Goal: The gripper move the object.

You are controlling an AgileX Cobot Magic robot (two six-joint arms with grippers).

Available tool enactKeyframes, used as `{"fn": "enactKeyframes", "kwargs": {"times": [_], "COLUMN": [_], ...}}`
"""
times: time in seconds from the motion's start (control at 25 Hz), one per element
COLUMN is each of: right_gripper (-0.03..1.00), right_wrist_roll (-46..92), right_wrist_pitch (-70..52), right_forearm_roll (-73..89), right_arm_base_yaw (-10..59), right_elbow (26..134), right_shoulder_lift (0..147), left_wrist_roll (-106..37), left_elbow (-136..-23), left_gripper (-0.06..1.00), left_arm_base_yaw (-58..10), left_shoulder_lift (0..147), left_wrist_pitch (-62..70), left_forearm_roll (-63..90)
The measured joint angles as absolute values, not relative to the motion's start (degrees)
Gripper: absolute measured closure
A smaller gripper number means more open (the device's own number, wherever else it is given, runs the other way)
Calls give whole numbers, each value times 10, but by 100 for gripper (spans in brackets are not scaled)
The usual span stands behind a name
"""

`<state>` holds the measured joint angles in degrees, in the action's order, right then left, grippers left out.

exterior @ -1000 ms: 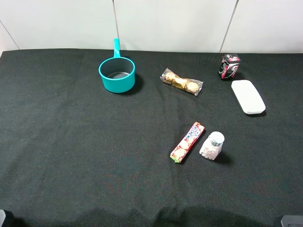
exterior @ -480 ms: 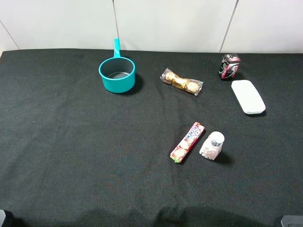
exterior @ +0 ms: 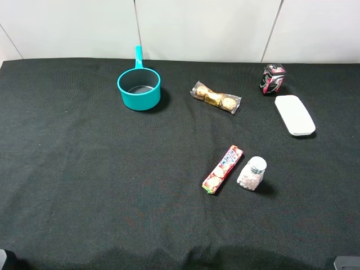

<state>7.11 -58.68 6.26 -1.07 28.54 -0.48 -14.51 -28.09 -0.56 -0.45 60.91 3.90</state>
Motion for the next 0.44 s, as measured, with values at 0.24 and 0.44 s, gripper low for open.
{"fn": "enactKeyframes", "kwargs": {"times": [0.24, 0.44], "right_gripper": [27, 27], "right_wrist_roll": [71, 71], "right_wrist_pitch": [-587, -587], "right_forearm_roll": [63, 63], "right_arm_base_yaw": [-11, -11], "right_elbow": [285, 285], "right_shoulder_lift": [-5, -5], "left_wrist_roll": [-145, -145], "left_elbow": [-281, -281], "left_gripper": [-5, -5], "left_arm_base_yaw": [-6, -6], "left_shoulder_lift": [-4, -4], "left_wrist_pitch": [609, 609], "left_forearm_roll": [39, 39]}}
